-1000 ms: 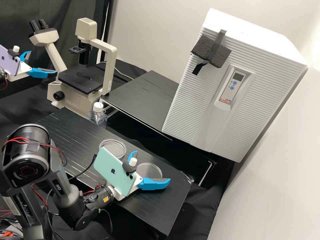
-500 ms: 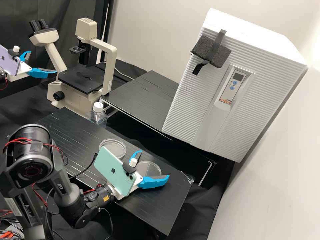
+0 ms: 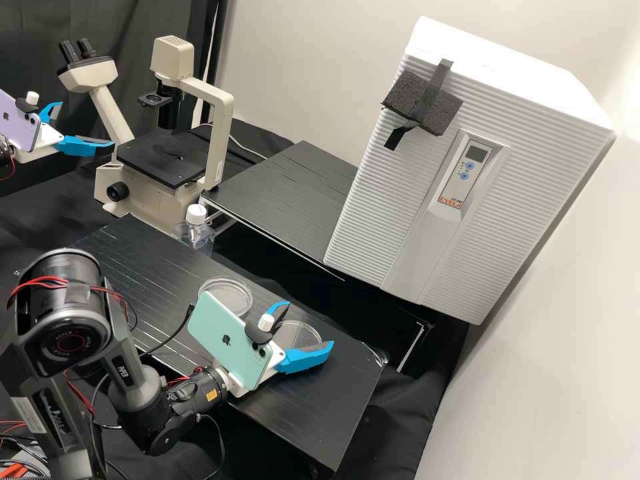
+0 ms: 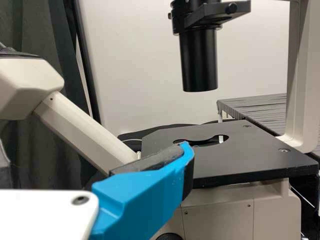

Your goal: Close the petri dish lid.

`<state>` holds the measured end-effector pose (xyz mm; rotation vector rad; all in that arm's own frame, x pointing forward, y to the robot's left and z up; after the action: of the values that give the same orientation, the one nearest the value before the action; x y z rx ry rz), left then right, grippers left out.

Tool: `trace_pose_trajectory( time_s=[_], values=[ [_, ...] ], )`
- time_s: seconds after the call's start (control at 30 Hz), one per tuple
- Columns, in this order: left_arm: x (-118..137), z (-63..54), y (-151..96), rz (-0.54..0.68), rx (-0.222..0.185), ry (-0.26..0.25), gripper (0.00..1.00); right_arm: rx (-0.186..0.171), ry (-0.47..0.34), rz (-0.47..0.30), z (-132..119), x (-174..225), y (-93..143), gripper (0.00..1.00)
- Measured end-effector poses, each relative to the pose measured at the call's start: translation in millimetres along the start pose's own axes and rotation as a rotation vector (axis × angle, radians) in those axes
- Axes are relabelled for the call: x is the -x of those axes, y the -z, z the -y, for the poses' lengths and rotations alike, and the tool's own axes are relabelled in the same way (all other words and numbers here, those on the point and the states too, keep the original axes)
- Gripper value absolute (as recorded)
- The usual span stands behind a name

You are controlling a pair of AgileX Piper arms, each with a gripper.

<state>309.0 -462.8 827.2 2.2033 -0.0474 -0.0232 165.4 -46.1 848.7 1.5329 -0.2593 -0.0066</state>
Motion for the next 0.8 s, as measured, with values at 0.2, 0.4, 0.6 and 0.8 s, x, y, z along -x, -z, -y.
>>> trace_pose_trajectory(
  time_s=[0.2,0.4,0.6,0.8],
  values=[
    [0.0,0.0,0.0,0.0,0.0,0.0,1.0,-0.033,0.002,-0.001,-0.8,0.7,-0.7,0.0],
    [0.0,0.0,0.0,0.0,0.0,0.0,1.0,-0.101,0.005,-0.042,-4.8,4.2,4.1,0.0],
    [0.0,0.0,0.0,0.0,0.0,0.0,1.0,-0.1,0.015,-0.052,-3.1,3.8,7.0,1.0],
    [0.0,0.0,0.0,0.0,0.0,0.0,1.0,-0.056,0.003,-0.058,-3.2,3.8,11.2,1.0]
  ],
)
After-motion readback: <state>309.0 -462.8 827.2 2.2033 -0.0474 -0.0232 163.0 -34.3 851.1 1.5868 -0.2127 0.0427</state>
